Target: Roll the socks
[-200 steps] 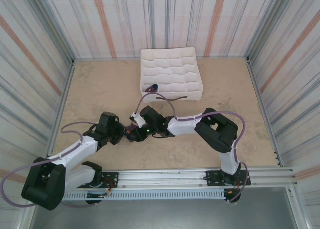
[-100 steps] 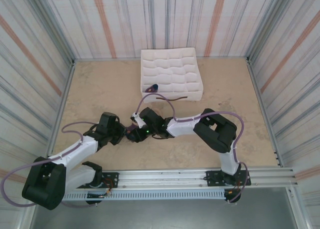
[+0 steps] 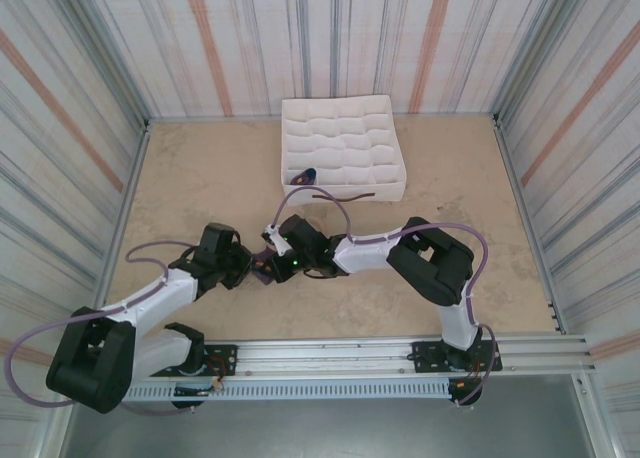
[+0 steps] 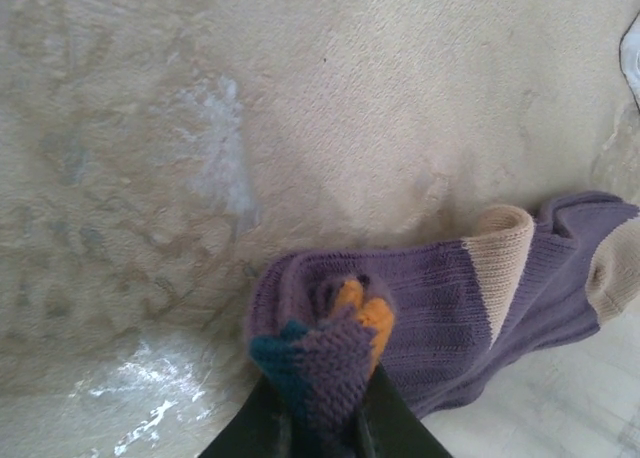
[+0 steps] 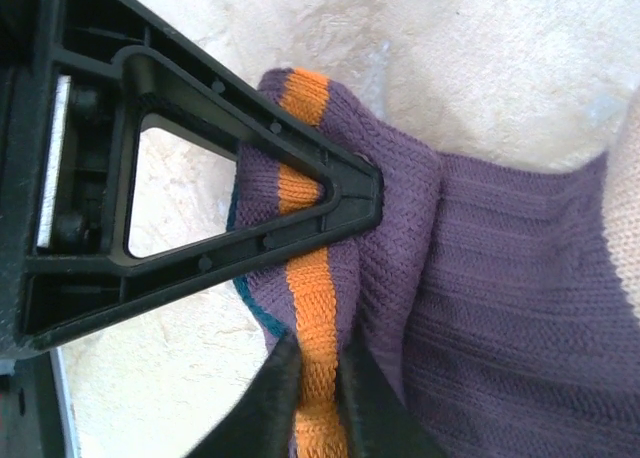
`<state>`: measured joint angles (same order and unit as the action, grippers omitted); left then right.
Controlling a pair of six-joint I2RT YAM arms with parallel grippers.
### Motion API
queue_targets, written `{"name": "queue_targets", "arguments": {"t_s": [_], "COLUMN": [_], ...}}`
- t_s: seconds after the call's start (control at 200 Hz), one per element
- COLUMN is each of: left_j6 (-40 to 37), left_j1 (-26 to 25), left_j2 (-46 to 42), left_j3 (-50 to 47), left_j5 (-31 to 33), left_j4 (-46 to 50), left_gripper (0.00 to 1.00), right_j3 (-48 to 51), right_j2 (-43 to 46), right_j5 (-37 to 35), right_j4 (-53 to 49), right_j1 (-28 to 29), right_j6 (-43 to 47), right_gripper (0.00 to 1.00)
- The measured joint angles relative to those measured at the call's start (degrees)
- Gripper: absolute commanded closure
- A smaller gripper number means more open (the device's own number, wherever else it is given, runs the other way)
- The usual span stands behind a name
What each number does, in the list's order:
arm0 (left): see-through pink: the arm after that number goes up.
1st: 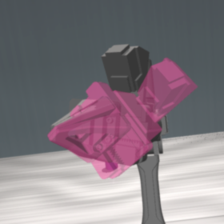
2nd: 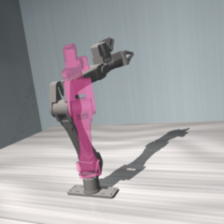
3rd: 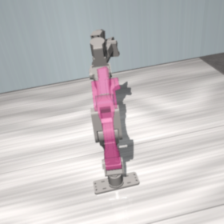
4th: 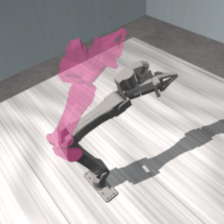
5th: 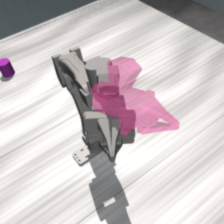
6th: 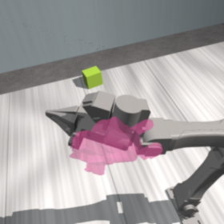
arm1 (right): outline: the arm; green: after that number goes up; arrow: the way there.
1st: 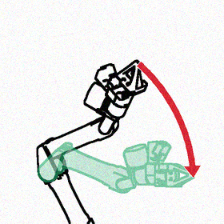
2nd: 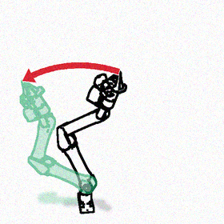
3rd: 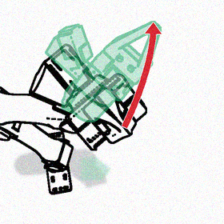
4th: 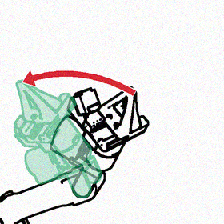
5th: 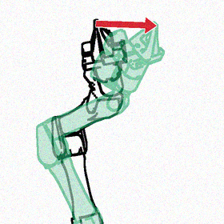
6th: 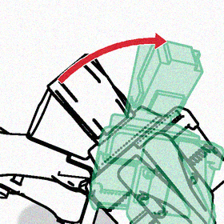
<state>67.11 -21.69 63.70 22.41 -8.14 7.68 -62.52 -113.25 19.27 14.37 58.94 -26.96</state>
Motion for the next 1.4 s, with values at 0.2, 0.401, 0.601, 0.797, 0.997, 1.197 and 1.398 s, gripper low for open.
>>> {"name": "queue_targets", "arguments": {"t_s": [0.2,0.401,0.601,0.797,0.997,1.197,1.398], "left_j6": [-4.5,-12.5,-25.33,-35.1,-41.7,-45.7,-46.6], "left_j1": [0.24,2.75,4.5,4.48,3.45,2.54,2.32], "left_j2": [0.13,3.52,14.97,24.35,30.12,34.01,35.1], "left_j3": [3.13,9.7,22.49,27.85,29.22,29.33,29.35], "left_j5": [-2.62,-8.0,-16.59,-25.09,-29.83,-31.34,-31.58], "left_j4": [3.21,9.7,16.52,17.9,19.37,19.39,17.88], "left_gripper": [0.35,0.32,0.38,0.43,0.44,0.45,0.47], "right_j3": [0.94,3.91,6.36,8.87,11.04,11.58,12.44], "right_j2": [0.04,2.75,5.84,9.16,11.56,11.96,12.31], "right_j5": [0.04,0.0,0.04,0.0,0.04,0.07,0.28], "right_j4": [-0.46,-1.29,-4.13,-6.82,-7.65,-8.11,-8.04], "right_j1": [0.02,-0.07,-0.07,-0.09,-0.33,-0.57,-0.79], "right_j6": [0.68,3.1,6.75,10.01,12.09,12.76,13.14], "right_gripper": [1.0,1.0,1.0,1.0,1.0,1.0,1.0]}}
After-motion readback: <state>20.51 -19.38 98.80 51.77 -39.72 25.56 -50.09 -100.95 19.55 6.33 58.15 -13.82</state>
